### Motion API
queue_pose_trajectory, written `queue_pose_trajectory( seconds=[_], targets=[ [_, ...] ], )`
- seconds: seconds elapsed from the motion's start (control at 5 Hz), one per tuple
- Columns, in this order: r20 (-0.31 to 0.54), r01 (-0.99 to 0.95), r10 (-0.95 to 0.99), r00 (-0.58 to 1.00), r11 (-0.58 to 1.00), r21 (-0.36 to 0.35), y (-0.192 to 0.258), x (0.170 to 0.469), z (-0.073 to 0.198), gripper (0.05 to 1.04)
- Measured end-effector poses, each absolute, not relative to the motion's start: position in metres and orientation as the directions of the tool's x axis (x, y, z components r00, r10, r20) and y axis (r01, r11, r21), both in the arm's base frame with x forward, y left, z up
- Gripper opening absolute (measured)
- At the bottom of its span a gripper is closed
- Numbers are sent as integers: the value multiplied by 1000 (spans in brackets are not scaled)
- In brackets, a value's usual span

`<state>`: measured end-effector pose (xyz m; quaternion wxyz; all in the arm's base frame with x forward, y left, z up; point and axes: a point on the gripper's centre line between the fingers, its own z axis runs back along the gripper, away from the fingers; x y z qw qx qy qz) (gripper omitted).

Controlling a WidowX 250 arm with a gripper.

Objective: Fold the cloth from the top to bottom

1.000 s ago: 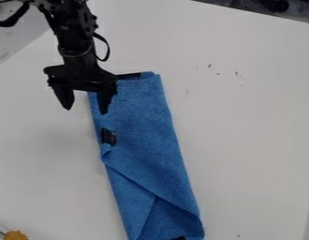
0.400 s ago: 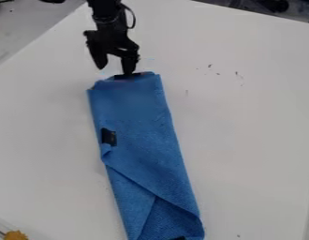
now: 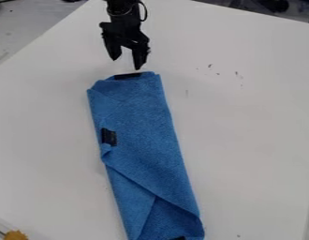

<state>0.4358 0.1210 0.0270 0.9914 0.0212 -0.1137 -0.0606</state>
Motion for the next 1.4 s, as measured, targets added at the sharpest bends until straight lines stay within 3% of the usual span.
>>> queue_pose_trajectory(
  seconds=[0.4,0.6,1.0,1.2,1.4],
  targets=[
    [187,103,-105,977,994,21,115,424,15,1001],
    [190,106,-111,976,994,33,116,421,22,1001],
    [202,91,-89,975,996,-1,108,414,12,1001],
    [214,88,-84,973,996,-9,107,414,11,954],
    [224,95,-91,970,995,-6,108,413,9,668]
  ],
)
